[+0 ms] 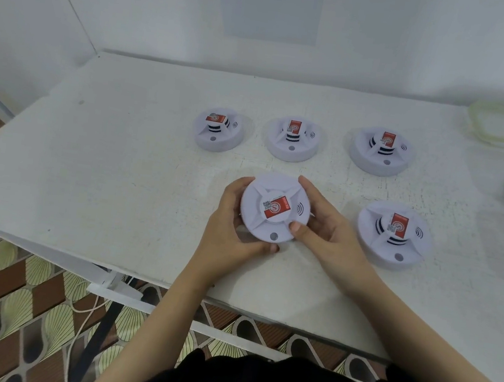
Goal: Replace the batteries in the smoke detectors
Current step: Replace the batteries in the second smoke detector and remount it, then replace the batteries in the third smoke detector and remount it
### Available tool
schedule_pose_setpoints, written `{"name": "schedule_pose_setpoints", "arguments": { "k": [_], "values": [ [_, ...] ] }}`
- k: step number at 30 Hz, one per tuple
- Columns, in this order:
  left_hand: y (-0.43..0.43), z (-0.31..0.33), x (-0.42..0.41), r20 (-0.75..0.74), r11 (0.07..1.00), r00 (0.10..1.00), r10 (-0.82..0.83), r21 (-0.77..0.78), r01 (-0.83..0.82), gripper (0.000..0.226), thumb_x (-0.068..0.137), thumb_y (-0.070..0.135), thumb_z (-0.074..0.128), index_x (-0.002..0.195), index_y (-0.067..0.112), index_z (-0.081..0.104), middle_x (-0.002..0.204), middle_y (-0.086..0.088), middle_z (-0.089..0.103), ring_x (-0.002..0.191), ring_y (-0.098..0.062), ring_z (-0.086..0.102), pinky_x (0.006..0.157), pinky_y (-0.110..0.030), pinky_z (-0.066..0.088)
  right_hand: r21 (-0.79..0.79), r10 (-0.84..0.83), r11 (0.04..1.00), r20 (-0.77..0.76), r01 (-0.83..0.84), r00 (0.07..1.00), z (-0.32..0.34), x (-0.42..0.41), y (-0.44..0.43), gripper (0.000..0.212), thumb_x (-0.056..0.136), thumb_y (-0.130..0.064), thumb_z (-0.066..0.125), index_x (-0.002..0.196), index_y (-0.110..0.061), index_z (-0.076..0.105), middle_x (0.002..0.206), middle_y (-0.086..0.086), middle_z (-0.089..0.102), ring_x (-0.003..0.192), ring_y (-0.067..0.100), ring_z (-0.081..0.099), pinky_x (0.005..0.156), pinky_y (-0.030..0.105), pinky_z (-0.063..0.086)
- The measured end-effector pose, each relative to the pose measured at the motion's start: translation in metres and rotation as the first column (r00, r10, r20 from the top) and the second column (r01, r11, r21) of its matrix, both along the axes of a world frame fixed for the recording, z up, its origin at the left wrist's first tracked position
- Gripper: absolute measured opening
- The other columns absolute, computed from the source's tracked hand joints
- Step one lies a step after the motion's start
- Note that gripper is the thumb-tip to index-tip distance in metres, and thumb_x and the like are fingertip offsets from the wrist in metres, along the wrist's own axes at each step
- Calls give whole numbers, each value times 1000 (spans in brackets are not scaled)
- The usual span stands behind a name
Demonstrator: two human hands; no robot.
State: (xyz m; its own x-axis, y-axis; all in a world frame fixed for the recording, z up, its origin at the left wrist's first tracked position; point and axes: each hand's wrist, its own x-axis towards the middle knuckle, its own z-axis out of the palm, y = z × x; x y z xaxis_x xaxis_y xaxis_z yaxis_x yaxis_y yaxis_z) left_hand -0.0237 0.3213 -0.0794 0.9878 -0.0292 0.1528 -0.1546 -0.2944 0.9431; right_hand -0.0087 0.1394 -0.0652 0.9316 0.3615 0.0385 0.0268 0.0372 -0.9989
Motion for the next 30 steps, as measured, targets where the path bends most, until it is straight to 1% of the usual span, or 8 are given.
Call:
{"name": "schedule_pose_setpoints", "arguments": {
  "k": [6,9,11,14,17,22,26,30],
  "values": [
    [-2,6,0,25,997,999,-32,73,30,86,57,31,87,131,36,43,128,24,55,120,0,52,94,-14,44,-208,48,978,70,-32,996,-5,-2,-11,71,92,-6,55,142,-36,14,149,-8,34,132,-4,36,107,20,35],
    [-1,7,3,27,988,999,-46,146,42,86,55,30,87,128,46,44,123,28,57,117,3,51,92,-5,37,-373,60,928,156,2,986,-1,-3,-17,72,88,-29,56,143,-36,10,141,-23,32,124,-22,31,101,4,28],
    [0,4,4,9,980,999,-40,198,38,90,54,30,89,133,41,46,127,22,56,119,2,48,92,-4,35,-465,68,884,229,48,971,0,-4,-21,74,84,-40,53,145,-31,11,140,-25,27,125,-21,23,98,-3,22],
    [0,3,4,-8,972,999,-37,232,38,91,53,26,92,132,39,48,127,24,55,120,5,45,96,-14,37,-535,85,840,284,84,955,-3,-3,-24,68,86,-45,52,140,-33,13,143,-18,25,126,-15,19,96,-7,16],
    [-2,3,6,-2,962,998,-58,267,57,86,55,27,91,131,35,50,123,23,58,116,4,47,104,-32,39,-582,109,808,301,93,947,-9,-1,-24,70,89,-46,48,145,-26,13,149,-11,24,137,0,21,107,6,16],
    [1,-2,11,-31,937,997,-78,338,83,87,58,45,87,135,32,48,132,12,55,130,-15,43,111,-49,31,-629,125,764,359,141,925,-18,1,-22,73,90,-47,42,147,-9,18,150,-3,26,137,5,19,109,10,11],
    [3,0,16,28,898,988,-149,422,123,83,59,59,80,128,23,52,122,11,57,118,-10,50,105,-36,38,-637,106,755,356,158,928,-18,-1,-21,74,89,-51,38,148,-10,18,151,2,29,134,0,22,109,14,15],
    [9,6,14,57,883,987,-151,457,108,86,61,69,65,134,27,48,130,26,45,121,17,35,103,-4,21,-625,77,760,362,180,929,-10,-3,-21,66,91,-42,46,146,-11,26,150,0,31,132,-3,21,104,0,9]
  ]
}}
